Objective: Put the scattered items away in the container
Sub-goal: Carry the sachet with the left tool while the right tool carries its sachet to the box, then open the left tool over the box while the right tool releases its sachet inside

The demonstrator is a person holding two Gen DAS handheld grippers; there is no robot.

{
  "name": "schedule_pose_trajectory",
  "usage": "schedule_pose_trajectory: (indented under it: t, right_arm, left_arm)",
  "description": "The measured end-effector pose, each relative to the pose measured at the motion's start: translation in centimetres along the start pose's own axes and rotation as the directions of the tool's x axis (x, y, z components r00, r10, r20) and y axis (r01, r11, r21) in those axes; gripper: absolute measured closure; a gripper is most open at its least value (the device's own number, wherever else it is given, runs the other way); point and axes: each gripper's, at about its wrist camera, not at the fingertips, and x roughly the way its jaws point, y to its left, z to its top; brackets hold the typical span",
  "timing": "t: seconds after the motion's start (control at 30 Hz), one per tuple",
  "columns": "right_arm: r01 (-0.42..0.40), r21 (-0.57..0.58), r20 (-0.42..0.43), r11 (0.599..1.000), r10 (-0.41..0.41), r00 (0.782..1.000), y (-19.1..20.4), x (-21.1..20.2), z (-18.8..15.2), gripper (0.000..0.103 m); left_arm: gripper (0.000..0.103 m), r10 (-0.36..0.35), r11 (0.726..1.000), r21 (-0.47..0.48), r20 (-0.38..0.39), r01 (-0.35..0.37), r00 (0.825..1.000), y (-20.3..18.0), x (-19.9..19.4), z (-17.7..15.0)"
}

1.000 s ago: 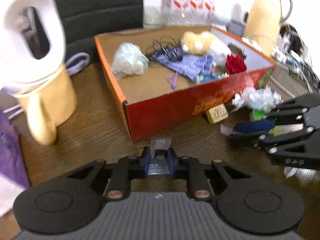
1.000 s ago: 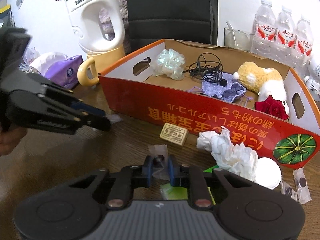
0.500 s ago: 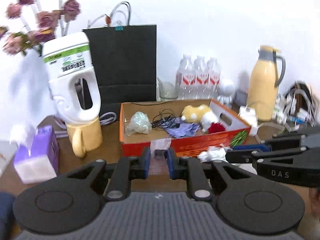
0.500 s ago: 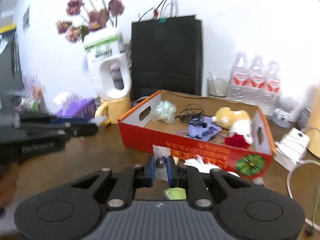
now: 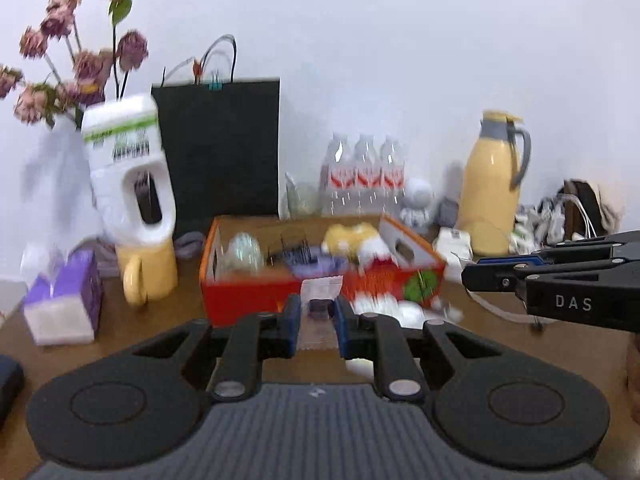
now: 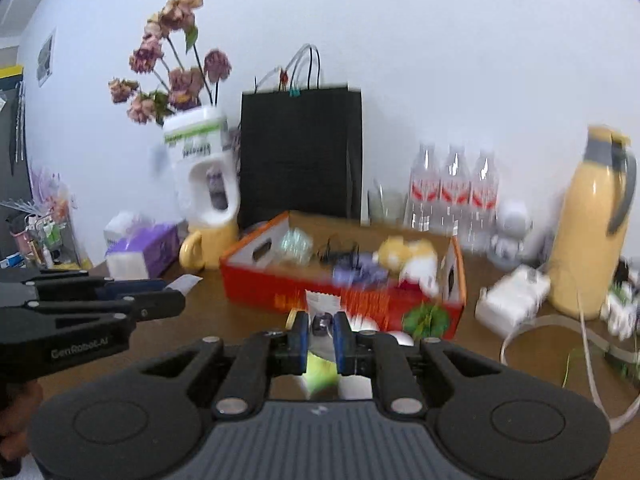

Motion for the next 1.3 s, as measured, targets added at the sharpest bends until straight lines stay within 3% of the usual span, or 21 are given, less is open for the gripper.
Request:
schedule_pose_trajectory:
  t: [0.13, 0.27, 0.37, 0.47, 0.6, 0.63, 0.7, 0.83, 1.0, 1.07, 1.1, 1.13, 1.17, 1.2, 1.3]
  right_arm:
    - [-0.028, 0.013, 0.025, 1.000, 0.027, 0.999, -1.5, 2.7, 3.9, 0.091]
    - [-0.054, 0.029, -0.031, 0.998, 0.055, 0.998, -3.6, 8.3, 7.9, 0.091]
    - [-0.051, 0.060, -0.116, 0.997, 0.058, 0.992, -5.6, 13.4, 10.2, 0.091]
    - [-0.032, 0.061, -0.244, 0.998, 0.046, 0.969, -7.4, 19.4, 11.8, 0.091]
    - [-0.010, 0.091, -0.408, 0.996, 0.046, 0.912, -9.2, 26.4, 12.0, 0.091]
    - [-0.003, 0.100, -0.442, 0.995, 0.047, 0.896, -9.5, 27.9, 11.6, 0.091]
    - [0.022, 0.081, -0.500, 0.996, 0.022, 0.866, -9.8, 30.6, 10.7, 0.091]
    - [0.051, 0.051, -0.567, 0.997, -0.013, 0.824, -9.6, 33.7, 8.8, 0.090]
    - [0.064, 0.031, -0.581, 0.997, -0.034, 0.813, -9.7, 34.1, 8.6, 0.084]
    - [0.070, 0.035, -0.579, 0.997, -0.037, 0.815, -10.0, 33.6, 9.1, 0.077]
    - [0.072, 0.033, -0.573, 0.997, -0.040, 0.819, -10.1, 33.1, 9.5, 0.071]
    - [0.077, 0.029, -0.567, 0.997, -0.047, 0.823, -10.0, 32.4, 10.0, 0.067]
    - [0.081, 0.026, -0.562, 0.996, -0.052, 0.825, -10.0, 31.8, 10.4, 0.057]
    - [0.086, 0.025, -0.558, 0.996, -0.057, 0.828, -10.2, 31.2, 10.8, 0.042]
    - [0.105, -0.008, -0.556, 0.994, -0.091, 0.826, -10.1, 29.3, 11.8, 0.022]
  left_arm:
    - [0.084, 0.007, 1.000, -0.010, 0.006, -0.007, 1.000, 2.3, 3.9, 4.6]
    - [0.084, -0.010, 0.997, -0.075, -0.095, 0.003, 0.995, 4.9, 10.8, 8.5]
    - [0.084, -0.029, 0.992, -0.122, -0.217, 0.003, 0.976, 5.9, 16.8, 10.1]
    - [0.084, -0.030, 0.993, -0.115, -0.361, -0.012, 0.932, 6.5, 22.9, 10.2]
    - [0.084, 0.001, 0.993, -0.096, -0.551, -0.064, 0.835, 7.0, 30.3, 8.6]
    - [0.084, 0.014, 0.994, -0.082, -0.572, -0.074, 0.820, 7.0, 31.6, 8.1]
    - [0.084, 0.045, 0.993, -0.068, -0.573, -0.102, 0.818, 7.1, 33.2, 7.7]
    - [0.082, 0.031, 0.995, -0.051, -0.626, -0.080, 0.779, 6.7, 35.2, 6.7]
    - [0.071, 0.039, 0.997, -0.031, -0.623, -0.074, 0.781, 6.4, 34.8, 7.2]
    - [0.058, 0.034, 0.997, -0.037, -0.623, -0.072, 0.782, 6.5, 34.1, 8.0]
    - [0.052, 0.031, 0.997, -0.040, -0.623, -0.072, 0.781, 6.6, 33.8, 8.5]
    - [0.039, 0.028, 0.997, -0.043, -0.626, -0.071, 0.779, 6.6, 33.4, 9.0]
    - [0.025, 0.022, 0.997, -0.047, -0.630, -0.066, 0.776, 6.5, 32.8, 9.4]
    - [0.019, 0.017, 0.997, -0.045, -0.630, -0.058, 0.776, 6.3, 32.3, 9.7]
    - [0.011, 0.054, 0.998, 0.014, -0.613, -0.058, 0.788, 5.6, 30.2, 9.9]
